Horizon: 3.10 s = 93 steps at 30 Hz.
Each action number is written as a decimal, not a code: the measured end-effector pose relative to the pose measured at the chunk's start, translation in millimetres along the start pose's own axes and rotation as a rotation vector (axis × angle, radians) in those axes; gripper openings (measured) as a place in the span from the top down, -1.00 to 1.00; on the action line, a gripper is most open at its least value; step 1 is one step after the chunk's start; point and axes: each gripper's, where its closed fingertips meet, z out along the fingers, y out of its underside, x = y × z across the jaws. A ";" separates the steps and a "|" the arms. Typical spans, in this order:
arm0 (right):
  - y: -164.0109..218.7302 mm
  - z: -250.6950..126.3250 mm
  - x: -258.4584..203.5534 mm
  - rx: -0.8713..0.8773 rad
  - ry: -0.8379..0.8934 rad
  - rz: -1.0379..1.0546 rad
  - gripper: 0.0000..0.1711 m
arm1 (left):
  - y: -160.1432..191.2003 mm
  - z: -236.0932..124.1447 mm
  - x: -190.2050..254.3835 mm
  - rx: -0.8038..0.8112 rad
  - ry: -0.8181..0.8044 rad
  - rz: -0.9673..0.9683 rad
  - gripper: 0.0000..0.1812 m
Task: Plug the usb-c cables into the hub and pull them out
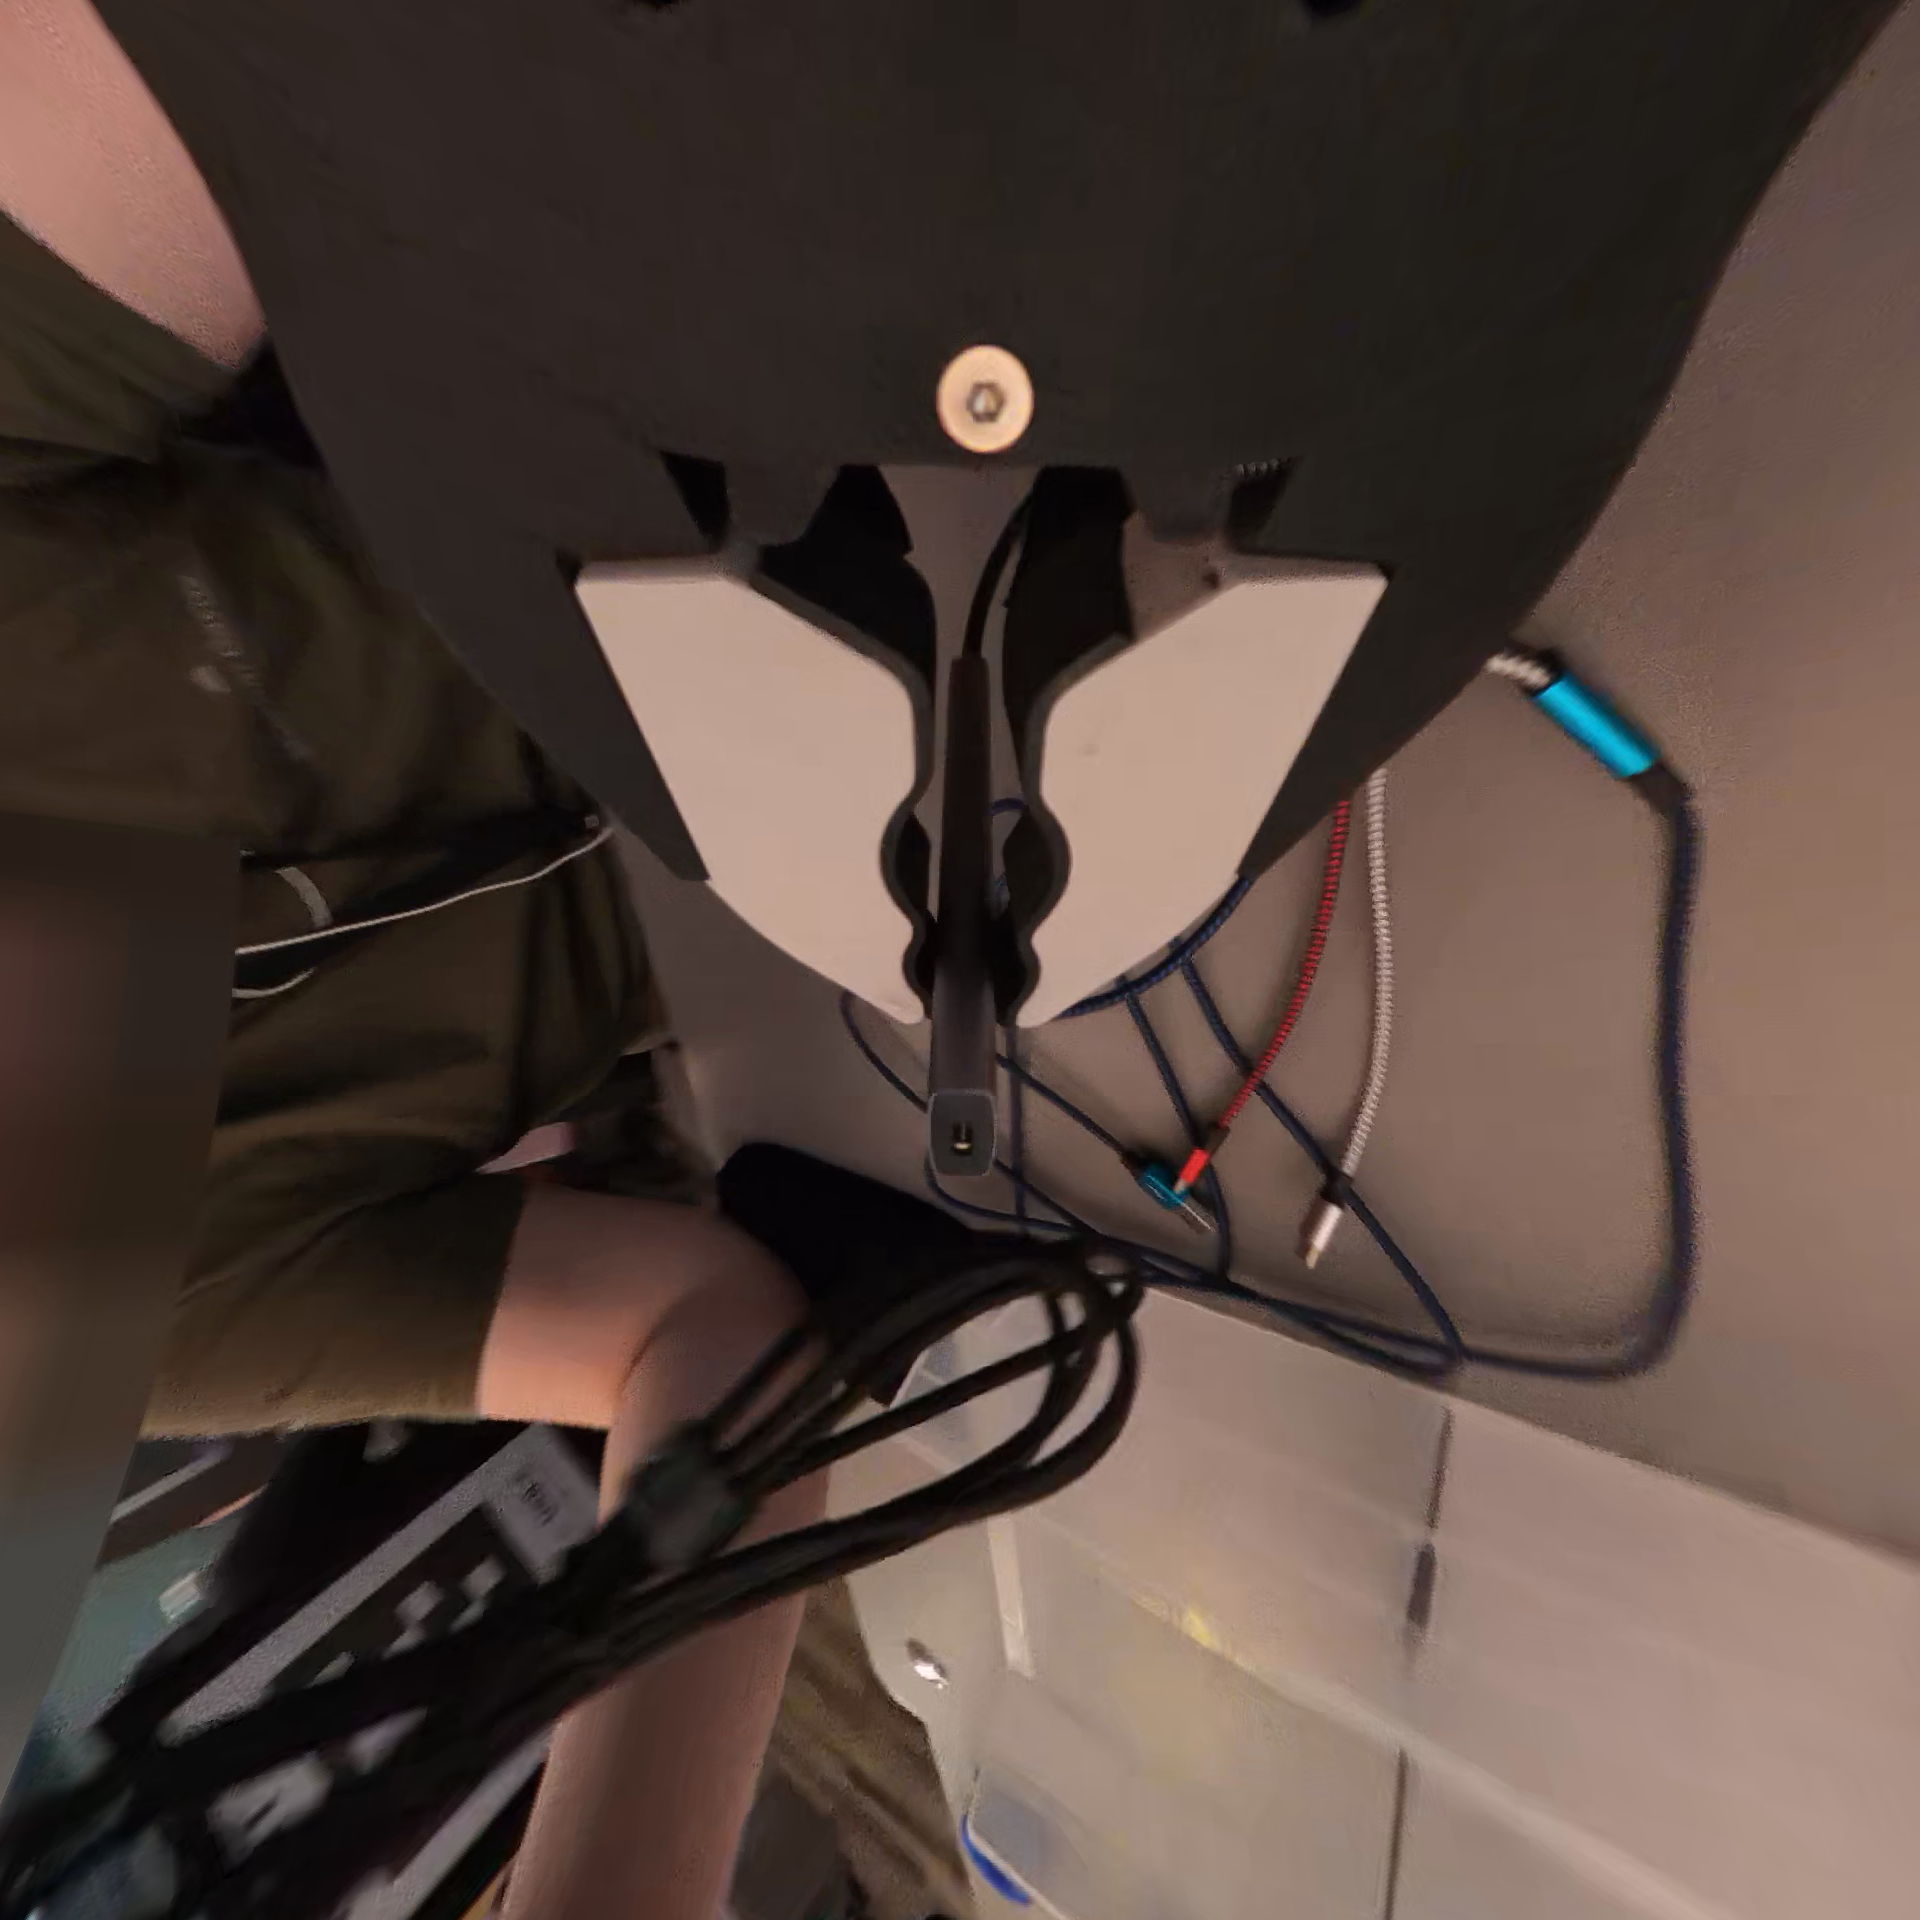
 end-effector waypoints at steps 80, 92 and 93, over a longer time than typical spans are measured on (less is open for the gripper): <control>94.5 76.4 -1.3 -0.300 -0.117 -0.199 0.90 | 48.2 -83.8 17.3 -0.622 -0.811 0.453 0.92; 95.5 94.3 -12.4 -0.315 -0.138 -0.149 0.90 | 54.3 -69.3 5.0 -0.682 -0.789 0.434 0.91; 96.2 95.2 -13.3 -0.319 -0.140 -0.147 0.90 | 54.6 -68.5 4.6 -0.684 -0.787 0.432 0.91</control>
